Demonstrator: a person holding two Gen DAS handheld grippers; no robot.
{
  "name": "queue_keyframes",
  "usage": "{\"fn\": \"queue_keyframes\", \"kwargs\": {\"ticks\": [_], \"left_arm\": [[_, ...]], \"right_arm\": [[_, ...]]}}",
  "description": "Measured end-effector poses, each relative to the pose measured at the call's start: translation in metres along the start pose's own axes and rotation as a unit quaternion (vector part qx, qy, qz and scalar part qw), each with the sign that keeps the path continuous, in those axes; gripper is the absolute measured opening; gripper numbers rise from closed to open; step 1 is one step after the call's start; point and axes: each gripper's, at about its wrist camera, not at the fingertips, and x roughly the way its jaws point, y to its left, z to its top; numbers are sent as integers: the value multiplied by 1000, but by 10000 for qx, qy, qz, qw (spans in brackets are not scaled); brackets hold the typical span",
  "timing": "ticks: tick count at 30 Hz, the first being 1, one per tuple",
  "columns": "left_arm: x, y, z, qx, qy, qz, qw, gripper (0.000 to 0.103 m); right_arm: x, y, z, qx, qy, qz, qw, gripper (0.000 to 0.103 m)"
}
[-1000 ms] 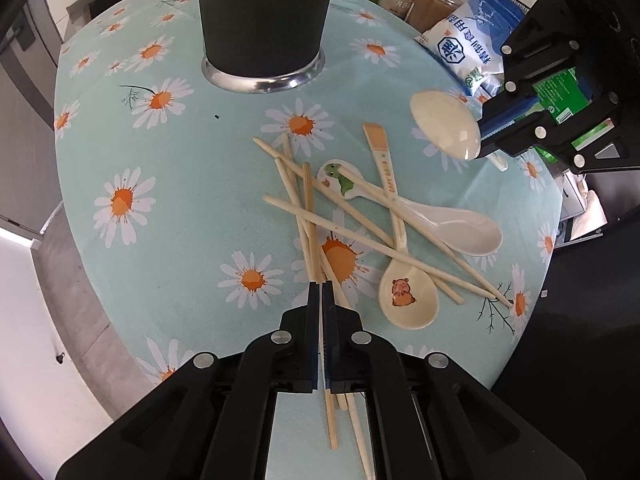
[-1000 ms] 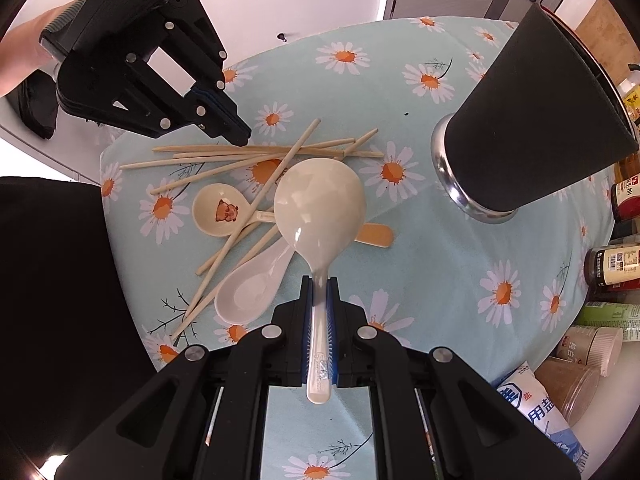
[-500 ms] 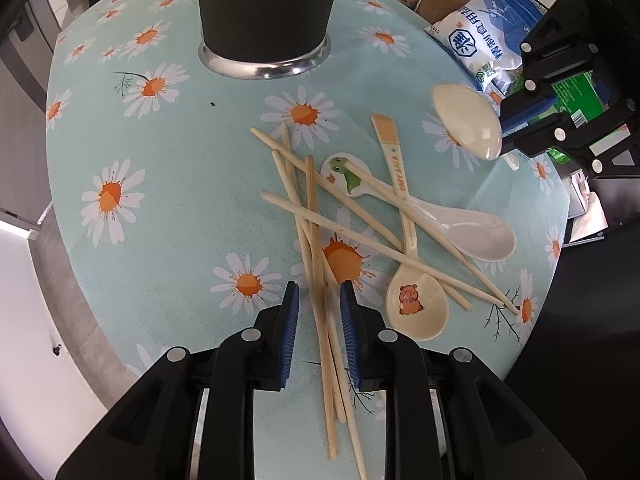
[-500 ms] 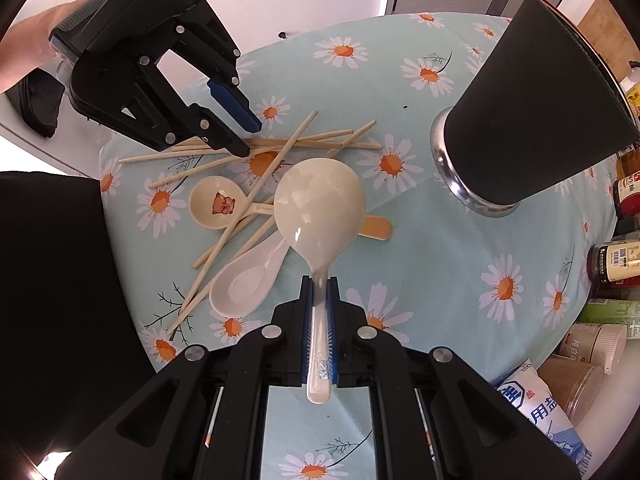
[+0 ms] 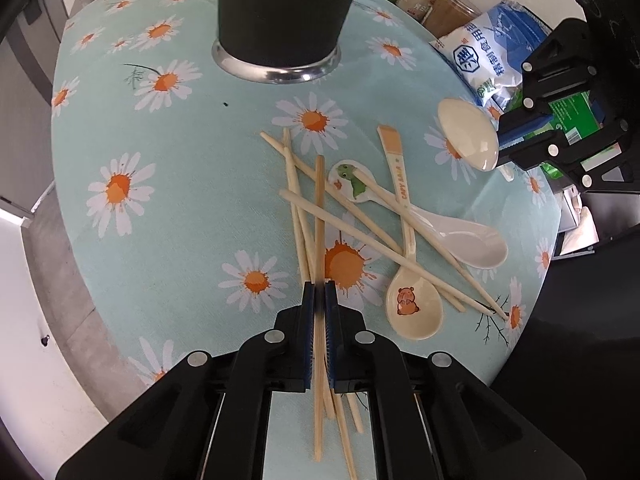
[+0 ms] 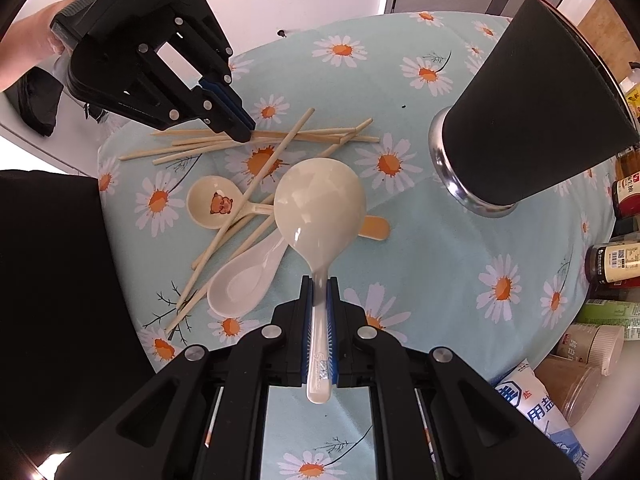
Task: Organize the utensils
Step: 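Grasp a wooden chopstick with the left gripper while the right gripper holds the white spoon, then lift the chopstick and white spoon and lower both into the black holder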
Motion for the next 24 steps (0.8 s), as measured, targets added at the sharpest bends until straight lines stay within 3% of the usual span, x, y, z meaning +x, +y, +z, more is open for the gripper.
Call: {"fn": "queue_keyframes", "kwargs": {"ticks": [16, 24], "left_arm": [[-32, 37, 3, -650, -549, 116, 9963, 4], [-59, 41, 6, -825, -1099, -9, 9905, 4]], "right_arm": [[-4, -5, 13, 296, -371, -95, 9988, 8], [-28, -17, 15, 841, -1017, -112, 9912, 8]]}}
